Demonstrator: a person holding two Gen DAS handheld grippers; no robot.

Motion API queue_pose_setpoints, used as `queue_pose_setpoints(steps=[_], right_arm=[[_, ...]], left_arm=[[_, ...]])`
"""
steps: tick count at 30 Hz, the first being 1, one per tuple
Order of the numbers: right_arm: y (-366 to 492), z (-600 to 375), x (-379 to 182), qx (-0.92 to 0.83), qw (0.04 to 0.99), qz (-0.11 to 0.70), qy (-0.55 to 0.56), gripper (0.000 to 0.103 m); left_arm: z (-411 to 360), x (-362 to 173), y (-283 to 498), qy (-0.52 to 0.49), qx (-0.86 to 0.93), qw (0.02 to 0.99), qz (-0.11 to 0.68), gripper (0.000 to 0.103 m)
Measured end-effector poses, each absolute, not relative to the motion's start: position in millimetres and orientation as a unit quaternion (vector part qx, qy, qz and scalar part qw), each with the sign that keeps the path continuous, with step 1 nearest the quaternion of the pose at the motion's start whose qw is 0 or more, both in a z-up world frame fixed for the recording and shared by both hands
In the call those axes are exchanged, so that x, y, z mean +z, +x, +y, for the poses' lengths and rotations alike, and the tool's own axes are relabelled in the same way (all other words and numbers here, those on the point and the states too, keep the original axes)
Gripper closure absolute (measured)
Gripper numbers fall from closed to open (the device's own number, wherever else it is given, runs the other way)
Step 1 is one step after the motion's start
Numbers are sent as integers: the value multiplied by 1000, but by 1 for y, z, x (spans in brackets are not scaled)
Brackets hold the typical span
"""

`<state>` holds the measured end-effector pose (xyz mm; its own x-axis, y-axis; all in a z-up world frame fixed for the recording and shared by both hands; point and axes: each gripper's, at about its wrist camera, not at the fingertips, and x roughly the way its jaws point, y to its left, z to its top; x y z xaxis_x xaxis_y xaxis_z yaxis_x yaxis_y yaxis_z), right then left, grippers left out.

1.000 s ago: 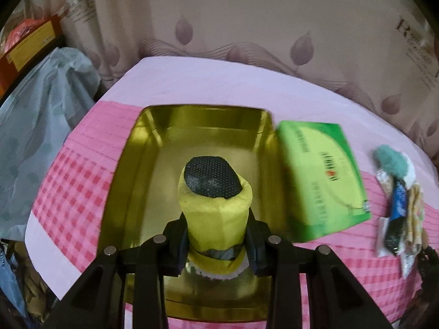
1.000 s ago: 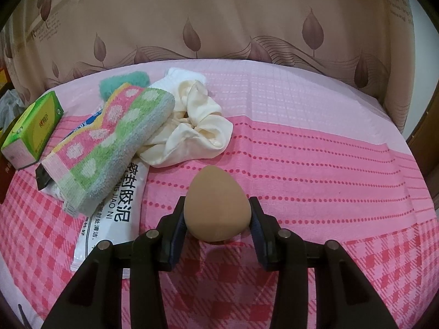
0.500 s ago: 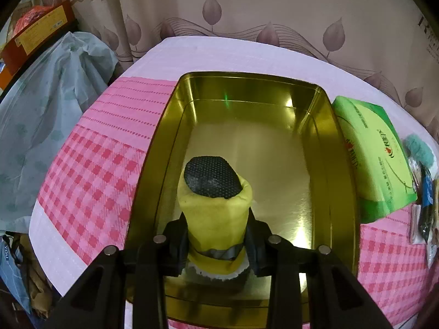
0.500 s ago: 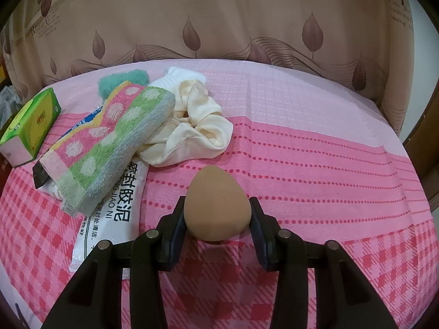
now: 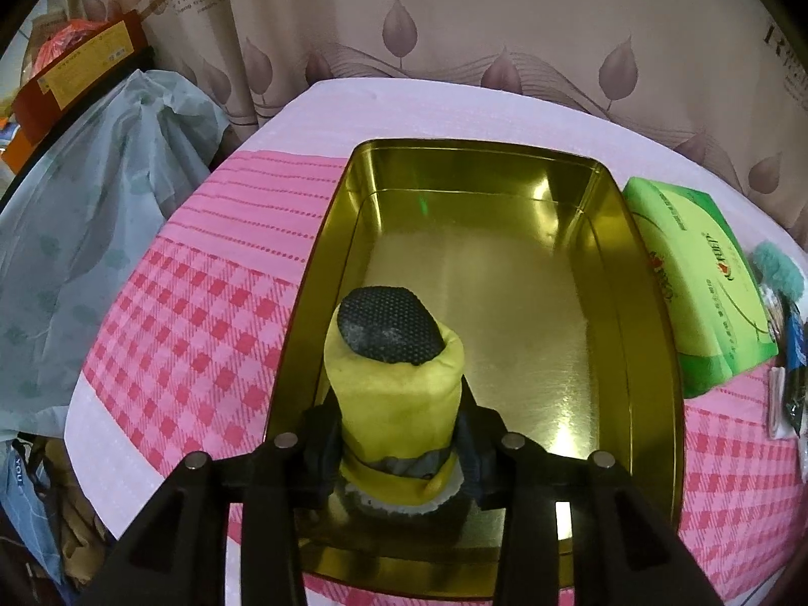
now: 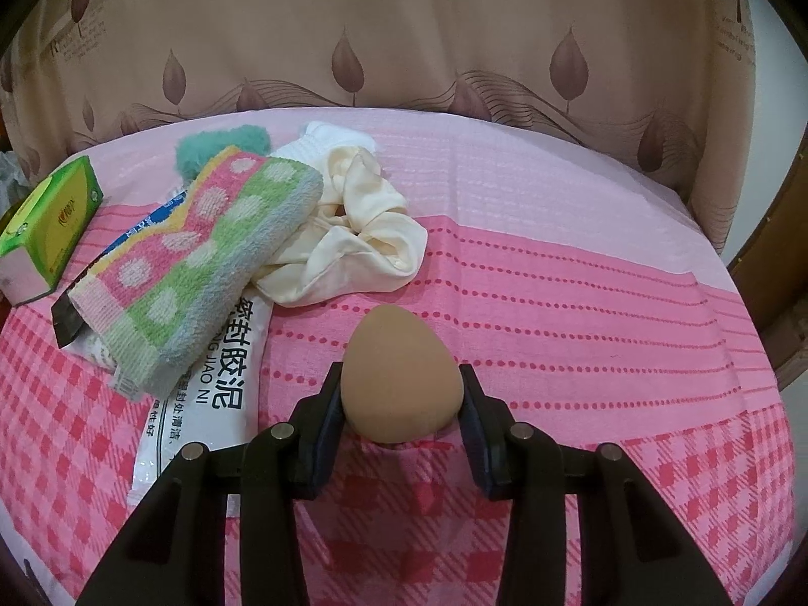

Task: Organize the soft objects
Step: 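Lower the yellow sponge into the gold tin and open the left tool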

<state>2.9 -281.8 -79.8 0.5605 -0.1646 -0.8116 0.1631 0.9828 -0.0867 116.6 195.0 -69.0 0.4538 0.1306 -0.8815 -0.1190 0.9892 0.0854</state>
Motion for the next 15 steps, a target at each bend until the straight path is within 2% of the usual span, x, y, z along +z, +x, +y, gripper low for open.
queue_pose_setpoints(steps=[8,15], right_arm=[[-10,-279,-70,-116,885,450,-1,66],[-26,-279,-37,-129,896,425,14,66]], left_arm=[[189,-57,100,18,69,872,484,58],[187,-34,83,22,57,893,446,54]])
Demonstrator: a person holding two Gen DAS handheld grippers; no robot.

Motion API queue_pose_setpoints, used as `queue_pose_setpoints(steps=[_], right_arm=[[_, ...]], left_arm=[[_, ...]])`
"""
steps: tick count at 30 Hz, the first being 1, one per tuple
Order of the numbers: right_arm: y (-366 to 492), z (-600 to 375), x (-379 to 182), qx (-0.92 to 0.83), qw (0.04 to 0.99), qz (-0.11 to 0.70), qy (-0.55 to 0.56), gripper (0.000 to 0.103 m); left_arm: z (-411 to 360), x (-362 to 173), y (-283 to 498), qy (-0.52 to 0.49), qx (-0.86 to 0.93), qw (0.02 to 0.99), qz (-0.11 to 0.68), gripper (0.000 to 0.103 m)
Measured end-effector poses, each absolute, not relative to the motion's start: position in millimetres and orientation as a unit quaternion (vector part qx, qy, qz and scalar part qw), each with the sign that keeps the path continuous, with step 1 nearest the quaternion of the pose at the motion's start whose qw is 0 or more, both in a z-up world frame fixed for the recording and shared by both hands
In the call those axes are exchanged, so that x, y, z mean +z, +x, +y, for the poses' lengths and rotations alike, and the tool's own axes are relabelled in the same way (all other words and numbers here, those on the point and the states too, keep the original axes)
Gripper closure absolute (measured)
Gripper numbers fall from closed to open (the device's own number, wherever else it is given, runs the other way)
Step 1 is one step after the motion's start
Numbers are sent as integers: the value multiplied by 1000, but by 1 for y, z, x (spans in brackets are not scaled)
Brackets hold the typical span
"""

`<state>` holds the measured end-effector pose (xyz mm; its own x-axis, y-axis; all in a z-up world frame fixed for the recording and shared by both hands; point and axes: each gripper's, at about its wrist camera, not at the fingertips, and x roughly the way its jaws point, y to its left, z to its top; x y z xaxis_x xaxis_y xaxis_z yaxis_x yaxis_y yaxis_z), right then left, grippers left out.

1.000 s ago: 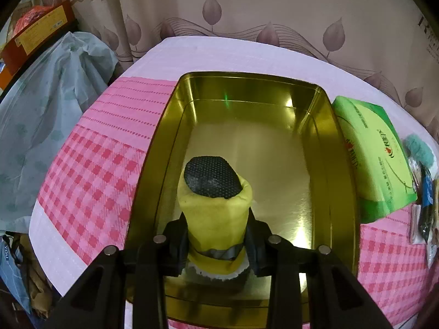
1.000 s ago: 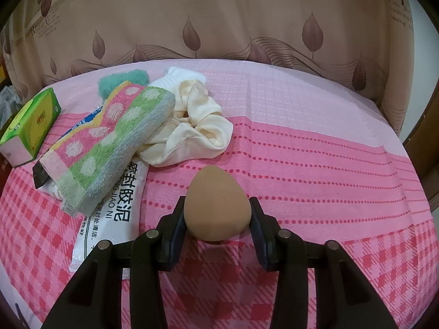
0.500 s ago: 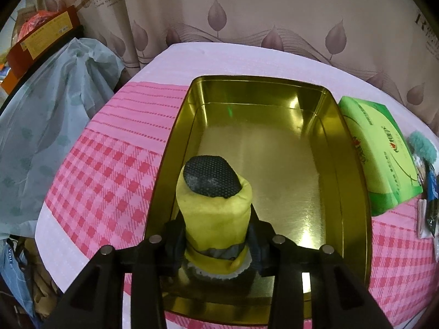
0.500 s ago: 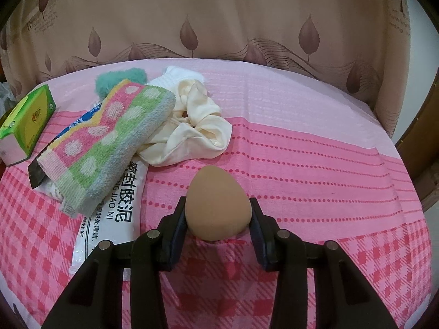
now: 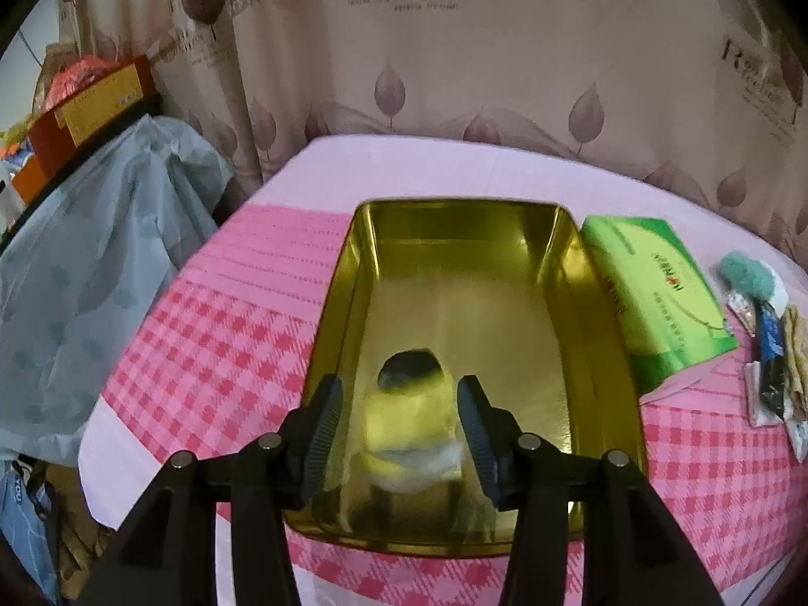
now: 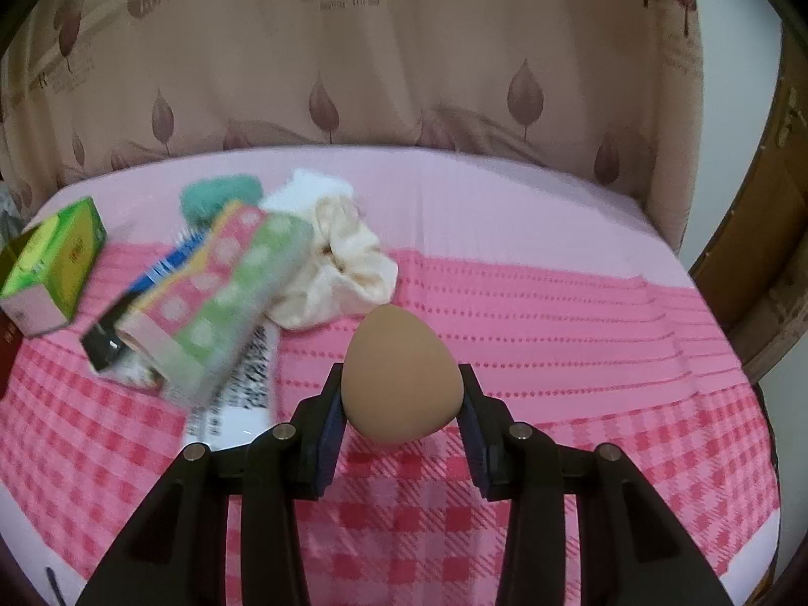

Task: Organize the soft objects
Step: 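Lower the yellow sponge into the gold tin and open the left tool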

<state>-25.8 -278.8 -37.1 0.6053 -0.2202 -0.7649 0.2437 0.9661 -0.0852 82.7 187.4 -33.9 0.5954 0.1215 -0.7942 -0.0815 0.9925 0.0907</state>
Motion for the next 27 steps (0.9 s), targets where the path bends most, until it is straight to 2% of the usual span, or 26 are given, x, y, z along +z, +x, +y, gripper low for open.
queue_pose_setpoints(steps=[13,27], right_arm=[[-2,-158,30,8,929,368,-18,66],[31,29,21,208,895,387,-73,66]], left_arm=[[231,3,64,-15,90,908,409,52],[289,-13,46,-61,155,888,429,52]])
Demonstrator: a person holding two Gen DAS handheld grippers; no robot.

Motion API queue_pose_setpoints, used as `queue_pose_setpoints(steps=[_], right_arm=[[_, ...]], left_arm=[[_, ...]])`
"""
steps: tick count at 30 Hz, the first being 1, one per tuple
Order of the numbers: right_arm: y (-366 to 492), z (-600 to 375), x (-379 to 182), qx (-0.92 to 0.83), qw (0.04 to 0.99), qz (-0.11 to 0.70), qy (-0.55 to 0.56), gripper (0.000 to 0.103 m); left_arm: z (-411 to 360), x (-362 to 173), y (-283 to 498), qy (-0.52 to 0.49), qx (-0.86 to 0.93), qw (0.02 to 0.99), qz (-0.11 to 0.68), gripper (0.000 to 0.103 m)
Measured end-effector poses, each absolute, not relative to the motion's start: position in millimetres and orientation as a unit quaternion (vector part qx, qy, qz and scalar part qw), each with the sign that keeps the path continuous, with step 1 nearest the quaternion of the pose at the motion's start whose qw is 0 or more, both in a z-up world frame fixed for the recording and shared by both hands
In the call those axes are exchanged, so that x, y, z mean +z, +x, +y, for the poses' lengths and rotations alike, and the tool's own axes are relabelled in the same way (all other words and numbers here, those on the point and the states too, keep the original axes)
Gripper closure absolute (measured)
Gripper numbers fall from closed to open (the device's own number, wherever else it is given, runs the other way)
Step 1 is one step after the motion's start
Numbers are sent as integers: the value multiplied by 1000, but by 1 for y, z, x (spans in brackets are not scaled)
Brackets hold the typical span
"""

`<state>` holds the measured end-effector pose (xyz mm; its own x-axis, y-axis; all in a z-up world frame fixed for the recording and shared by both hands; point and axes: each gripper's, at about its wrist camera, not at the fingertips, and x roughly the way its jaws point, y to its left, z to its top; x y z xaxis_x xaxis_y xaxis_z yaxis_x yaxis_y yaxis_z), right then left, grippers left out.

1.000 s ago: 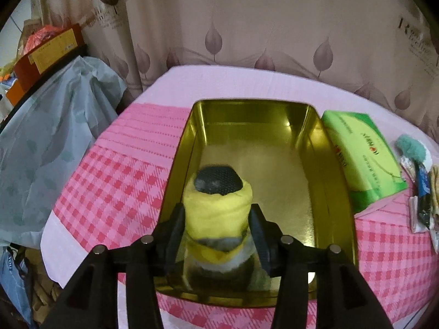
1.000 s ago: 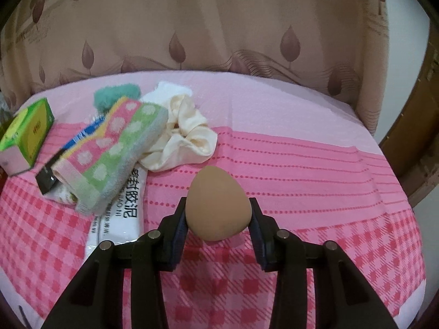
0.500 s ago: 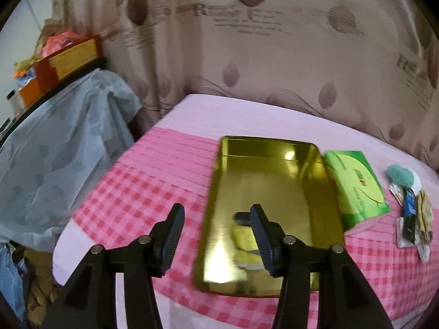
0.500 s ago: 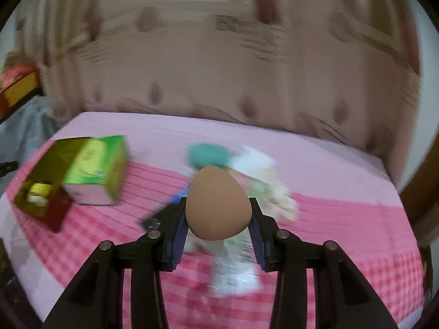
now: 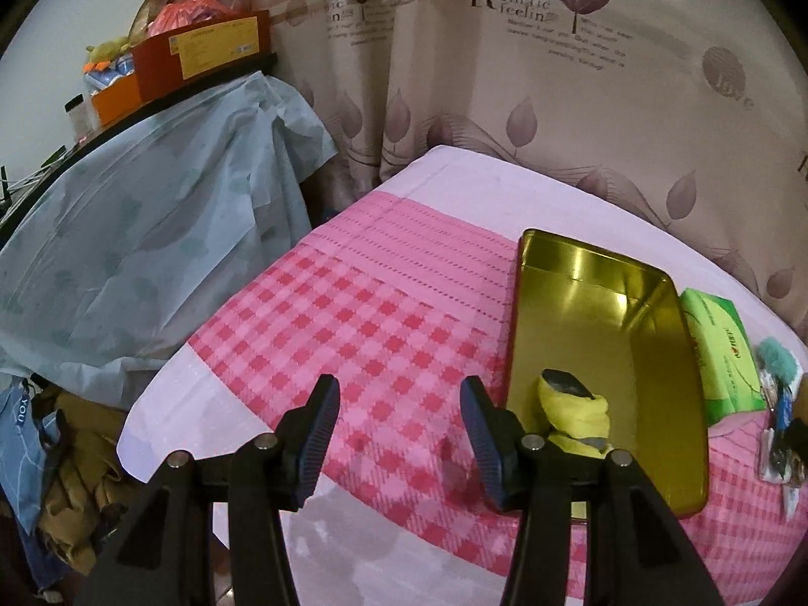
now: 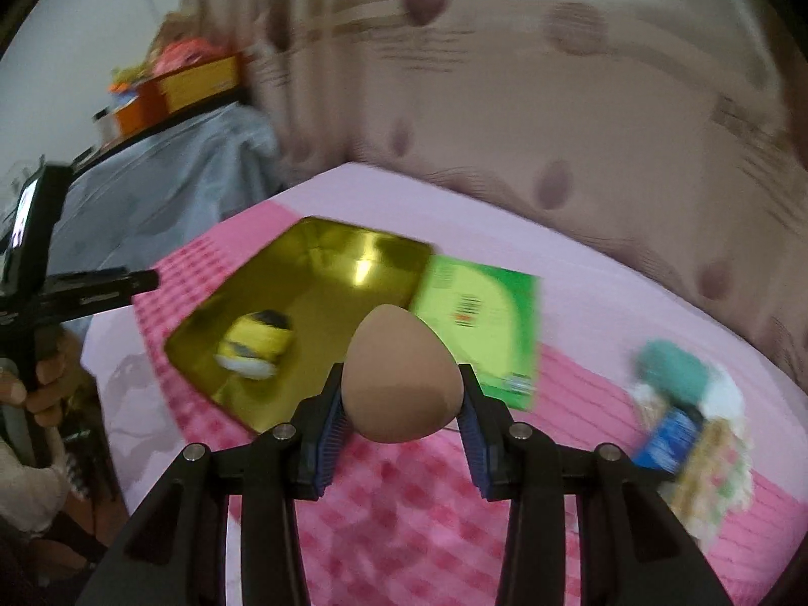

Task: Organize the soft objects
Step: 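Lower the yellow sponge into the gold tin and open the left tool, then carry the tan egg sponge into the gold tin and release it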

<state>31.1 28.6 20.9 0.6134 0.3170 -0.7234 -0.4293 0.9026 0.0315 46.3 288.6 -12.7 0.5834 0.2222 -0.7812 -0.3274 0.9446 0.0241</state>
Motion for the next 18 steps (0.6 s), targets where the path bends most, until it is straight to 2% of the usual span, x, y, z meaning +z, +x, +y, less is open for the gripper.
queue_pose_setpoints(steps=[8,18], right_arm=[[48,92,-5,245,870,413,-109,66],[67,121,-35,250,850,445,-131,66]], left_arm=[[295,-16,48,-68,164,884,433,52],[307,-22,50,-82,181,876,439,52]])
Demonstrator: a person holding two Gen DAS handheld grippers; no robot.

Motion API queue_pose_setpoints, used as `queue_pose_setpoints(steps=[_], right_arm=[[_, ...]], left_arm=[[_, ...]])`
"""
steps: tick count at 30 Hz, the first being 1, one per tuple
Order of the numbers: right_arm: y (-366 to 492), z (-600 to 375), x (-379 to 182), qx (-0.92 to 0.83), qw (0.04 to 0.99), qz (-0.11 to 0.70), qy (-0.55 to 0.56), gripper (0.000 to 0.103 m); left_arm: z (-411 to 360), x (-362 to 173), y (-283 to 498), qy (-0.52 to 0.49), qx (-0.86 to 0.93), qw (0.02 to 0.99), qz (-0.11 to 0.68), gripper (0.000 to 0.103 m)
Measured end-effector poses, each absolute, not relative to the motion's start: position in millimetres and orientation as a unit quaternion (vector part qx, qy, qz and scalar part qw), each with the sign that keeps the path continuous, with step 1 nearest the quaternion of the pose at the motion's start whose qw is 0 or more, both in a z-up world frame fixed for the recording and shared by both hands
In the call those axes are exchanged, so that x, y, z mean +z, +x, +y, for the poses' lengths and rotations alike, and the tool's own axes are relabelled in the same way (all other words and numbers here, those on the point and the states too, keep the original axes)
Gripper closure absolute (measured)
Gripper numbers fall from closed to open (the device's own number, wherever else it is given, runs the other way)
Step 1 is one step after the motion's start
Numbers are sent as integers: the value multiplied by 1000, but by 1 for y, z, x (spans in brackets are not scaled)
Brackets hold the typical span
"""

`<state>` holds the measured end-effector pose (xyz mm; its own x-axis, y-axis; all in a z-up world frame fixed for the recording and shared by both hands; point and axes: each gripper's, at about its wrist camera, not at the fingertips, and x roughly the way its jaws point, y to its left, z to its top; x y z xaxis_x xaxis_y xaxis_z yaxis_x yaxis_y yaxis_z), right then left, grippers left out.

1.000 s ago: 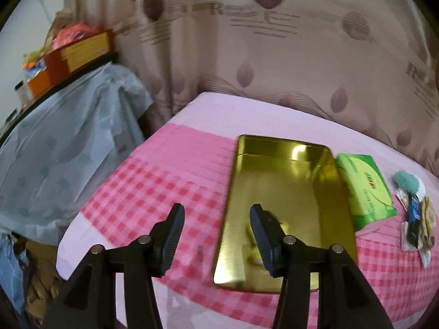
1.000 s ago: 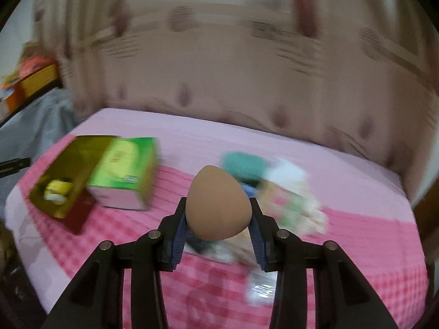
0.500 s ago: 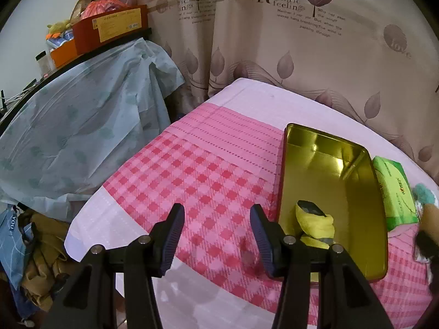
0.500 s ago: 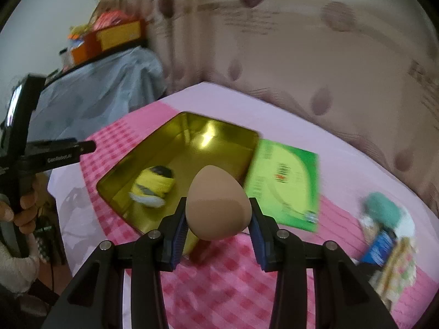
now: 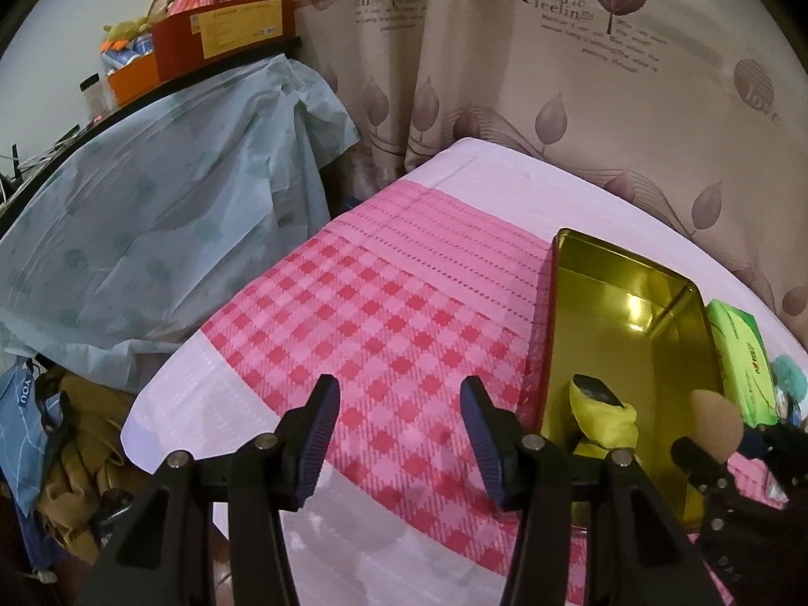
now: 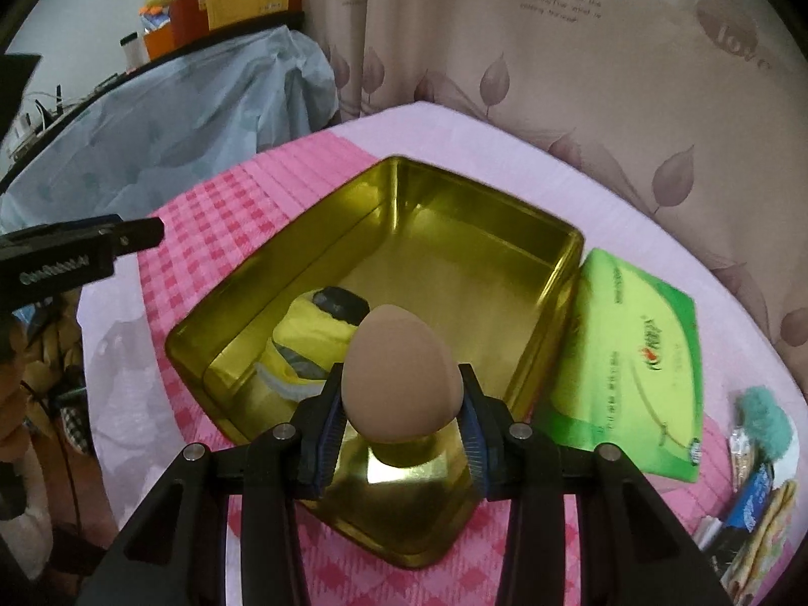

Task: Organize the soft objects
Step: 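Carry the tan egg sponge into the gold tin and release it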

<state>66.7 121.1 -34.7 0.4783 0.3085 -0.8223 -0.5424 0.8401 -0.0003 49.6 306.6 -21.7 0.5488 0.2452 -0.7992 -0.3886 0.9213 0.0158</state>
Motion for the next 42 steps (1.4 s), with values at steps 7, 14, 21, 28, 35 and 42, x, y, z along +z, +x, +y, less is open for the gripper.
queue_pose_setpoints(steps=[7,14,21,28,35,42], right_arm=[[70,134,-52,255,836,464,-147,66],[70,136,-57,258,827,480,-140,64],[70,132,-59,259,825,485,-127,63],[68,131,-56,263,828,480,-122,51],[64,126,-44,267,836,468,-102,46],[47,104,-14,260,862,429,-77,41]], left_arm=[[308,-24,50,-82,180,876,440,52],[306,-25,51,-82,180,876,441,52],[304,-27,51,-80,180,875,441,52],[302,-27,51,-80,180,876,441,52],[302,-28,51,-78,180,876,441,52],[301,-29,51,-73,179,876,441,52]])
